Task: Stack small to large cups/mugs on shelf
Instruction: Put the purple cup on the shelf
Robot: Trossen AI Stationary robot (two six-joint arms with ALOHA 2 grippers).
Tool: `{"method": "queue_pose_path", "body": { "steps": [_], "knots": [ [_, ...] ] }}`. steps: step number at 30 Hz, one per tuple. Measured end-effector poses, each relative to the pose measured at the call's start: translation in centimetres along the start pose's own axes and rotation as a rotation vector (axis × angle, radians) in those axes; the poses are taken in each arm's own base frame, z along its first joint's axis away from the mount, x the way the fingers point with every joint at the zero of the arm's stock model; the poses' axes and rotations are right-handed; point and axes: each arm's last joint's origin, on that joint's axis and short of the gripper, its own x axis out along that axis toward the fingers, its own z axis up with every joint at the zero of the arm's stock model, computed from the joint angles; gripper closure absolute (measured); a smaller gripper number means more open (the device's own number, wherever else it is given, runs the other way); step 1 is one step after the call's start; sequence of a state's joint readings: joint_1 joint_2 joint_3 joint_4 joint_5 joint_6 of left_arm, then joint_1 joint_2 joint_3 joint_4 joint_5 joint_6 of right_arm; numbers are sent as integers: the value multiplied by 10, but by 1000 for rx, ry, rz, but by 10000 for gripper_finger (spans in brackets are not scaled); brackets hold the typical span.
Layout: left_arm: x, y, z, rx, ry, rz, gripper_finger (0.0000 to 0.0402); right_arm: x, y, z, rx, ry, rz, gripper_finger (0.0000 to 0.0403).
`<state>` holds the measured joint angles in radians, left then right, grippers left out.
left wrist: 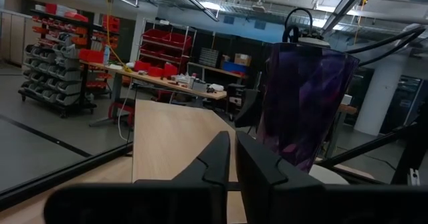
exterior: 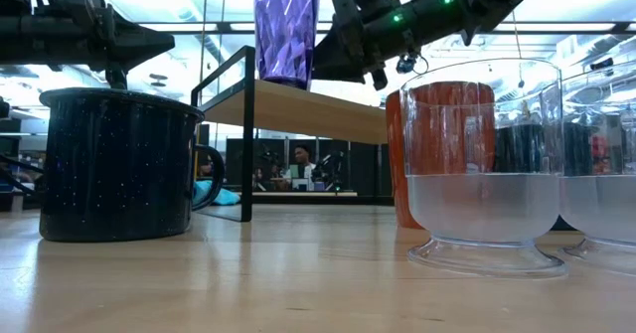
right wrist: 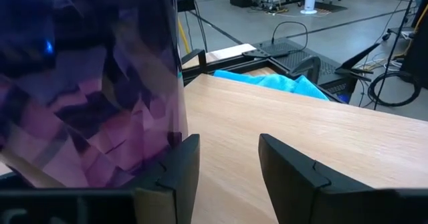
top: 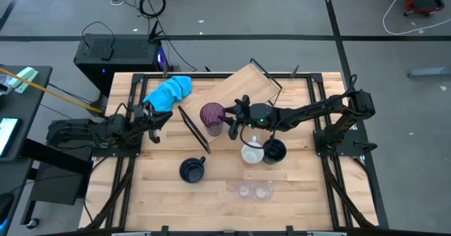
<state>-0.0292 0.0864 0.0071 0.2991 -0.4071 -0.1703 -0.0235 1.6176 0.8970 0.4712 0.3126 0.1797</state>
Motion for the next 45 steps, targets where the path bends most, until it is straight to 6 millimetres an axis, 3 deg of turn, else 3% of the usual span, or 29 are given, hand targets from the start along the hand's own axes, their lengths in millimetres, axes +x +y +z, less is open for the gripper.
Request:
{"method": "queue_pose_path", "body": {
  "steps": [19, 26, 29, 38, 42, 45],
  "knots": [
    [0, 0, 0, 0, 0, 0, 371, 0, 2, 8, 28, -73, 53, 243],
    [0, 0, 0, 0, 0, 0, 362, 1, -1, 3, 12, -21, 37, 243],
    [0, 0, 0, 0, 0, 0, 361, -4, -5, 0, -13, 67, 18, 243],
    [0, 0, 0, -1, 0, 0, 372, -41, -15, 24, -113, 142, 21, 243],
    [0, 0, 0, -1, 0, 0, 368, -43, -8, 25, -132, 135, 105, 243],
    [0, 0, 0, 0, 0, 0, 364, -37, -1, 14, -161, 172, 138, 243]
  ]
}}
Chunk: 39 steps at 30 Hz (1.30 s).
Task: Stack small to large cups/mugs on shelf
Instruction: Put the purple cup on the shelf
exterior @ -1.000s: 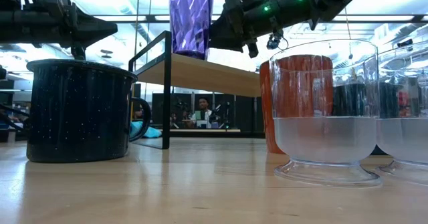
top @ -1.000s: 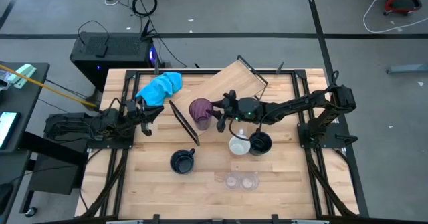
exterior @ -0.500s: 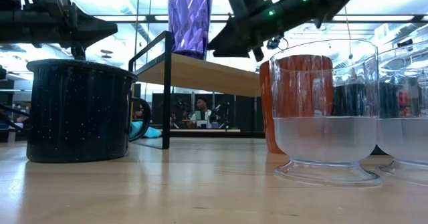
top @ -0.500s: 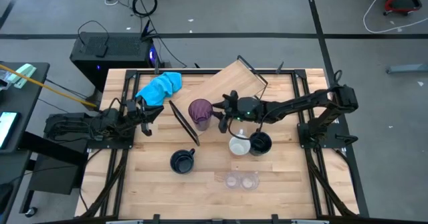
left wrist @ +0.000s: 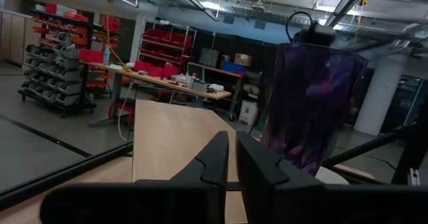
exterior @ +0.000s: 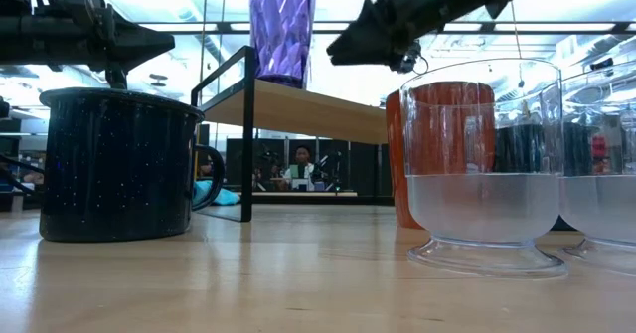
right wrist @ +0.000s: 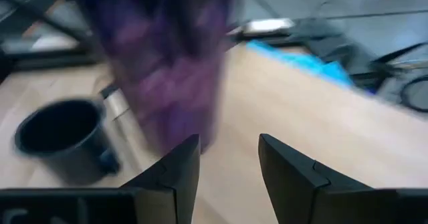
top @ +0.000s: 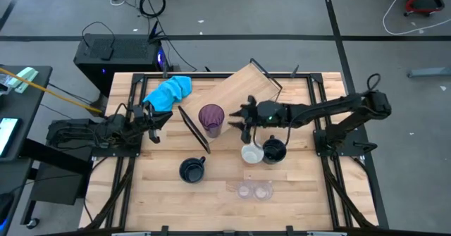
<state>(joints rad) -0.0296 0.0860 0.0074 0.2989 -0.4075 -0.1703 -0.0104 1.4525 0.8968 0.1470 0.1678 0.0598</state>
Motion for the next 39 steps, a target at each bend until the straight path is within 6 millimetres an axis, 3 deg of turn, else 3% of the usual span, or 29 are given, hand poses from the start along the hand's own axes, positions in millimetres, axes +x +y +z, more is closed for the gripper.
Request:
{"method": "queue_pose_path", "body": {
  "steps": [14, 31, 39],
  "knots": [
    [0, 0, 0, 0, 0, 0, 373, 33, 7, -19, -4, -8, 0, 243],
    [0, 0, 0, 0, 0, -1, 367, 33, 7, -15, -31, -40, 17, 243],
    [0, 0, 0, 1, 2, 0, 373, 29, -14, -9, 0, -53, -73, 243]
  ]
}}
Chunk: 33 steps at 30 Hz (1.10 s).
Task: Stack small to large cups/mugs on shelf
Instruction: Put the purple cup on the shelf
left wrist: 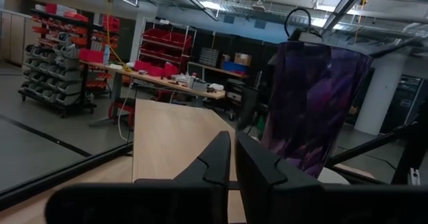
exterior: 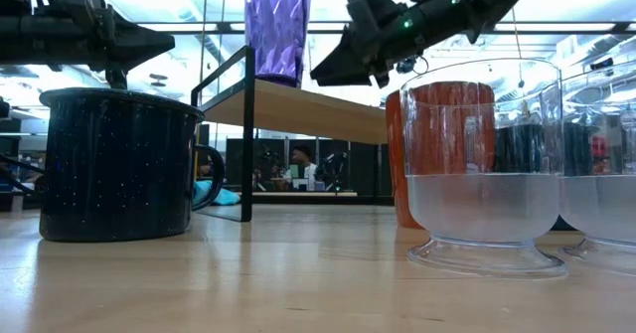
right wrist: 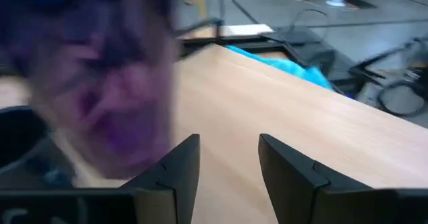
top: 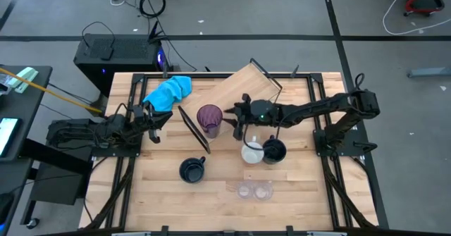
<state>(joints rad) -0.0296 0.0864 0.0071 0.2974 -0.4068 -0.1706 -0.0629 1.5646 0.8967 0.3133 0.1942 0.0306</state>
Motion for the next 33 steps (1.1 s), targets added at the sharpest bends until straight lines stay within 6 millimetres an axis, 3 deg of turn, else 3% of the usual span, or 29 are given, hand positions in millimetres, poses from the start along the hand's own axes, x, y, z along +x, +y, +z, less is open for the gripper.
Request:
{"method": "queue_pose_path", "body": {
  "steps": [33],
  "knots": [
    [0, 0, 0, 0, 1, 1, 362, 6, 4, 5, -11, -98, 87, 243]
  ]
}}
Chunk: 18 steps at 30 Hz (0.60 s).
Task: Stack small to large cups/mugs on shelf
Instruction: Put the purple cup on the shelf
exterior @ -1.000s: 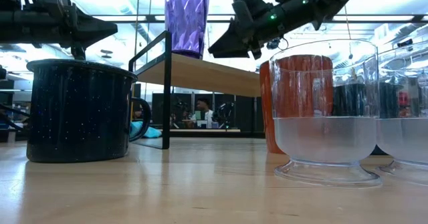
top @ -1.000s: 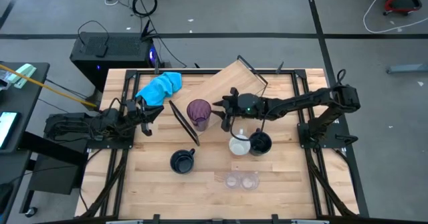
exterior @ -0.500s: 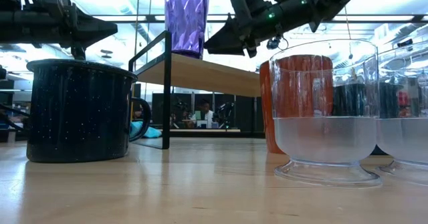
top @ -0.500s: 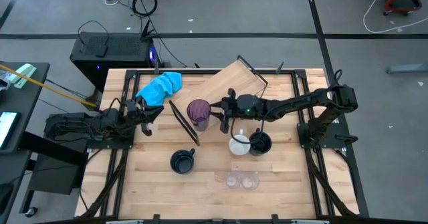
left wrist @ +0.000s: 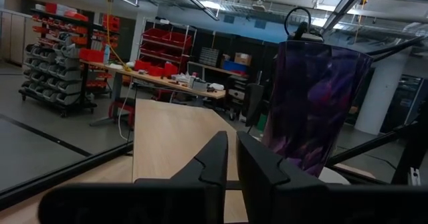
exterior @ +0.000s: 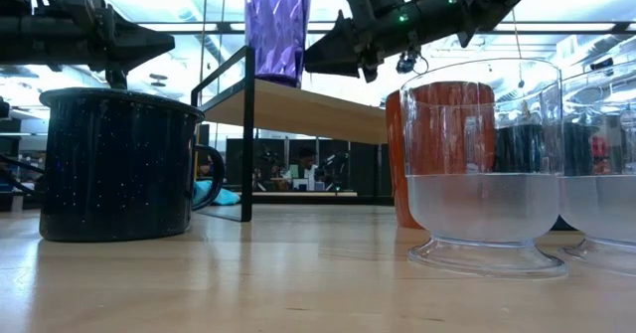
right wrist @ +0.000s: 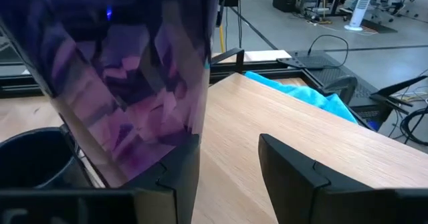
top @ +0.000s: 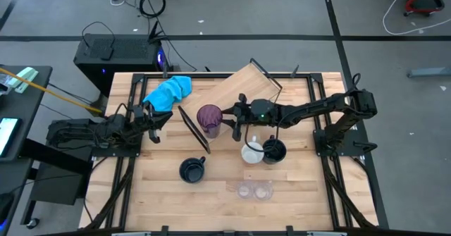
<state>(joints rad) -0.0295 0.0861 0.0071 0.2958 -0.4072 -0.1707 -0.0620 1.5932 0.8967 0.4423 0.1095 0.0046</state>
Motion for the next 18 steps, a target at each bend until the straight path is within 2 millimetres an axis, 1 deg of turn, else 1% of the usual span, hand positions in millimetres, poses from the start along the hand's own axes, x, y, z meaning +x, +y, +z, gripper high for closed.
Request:
{"method": "queue_pose_path", "body": {
  "steps": [8, 16, 18],
  "knots": [
    [0, 0, 0, 0, 0, 0, 372, 0, 0, 1, 16, -10, 22, 243],
    [0, 0, 0, 0, 0, 0, 362, 0, 0, 1, 21, -10, 25, 243],
    [0, 0, 0, 0, 0, 0, 361, -1, 0, 0, 17, 18, 26, 243]
  ]
}}
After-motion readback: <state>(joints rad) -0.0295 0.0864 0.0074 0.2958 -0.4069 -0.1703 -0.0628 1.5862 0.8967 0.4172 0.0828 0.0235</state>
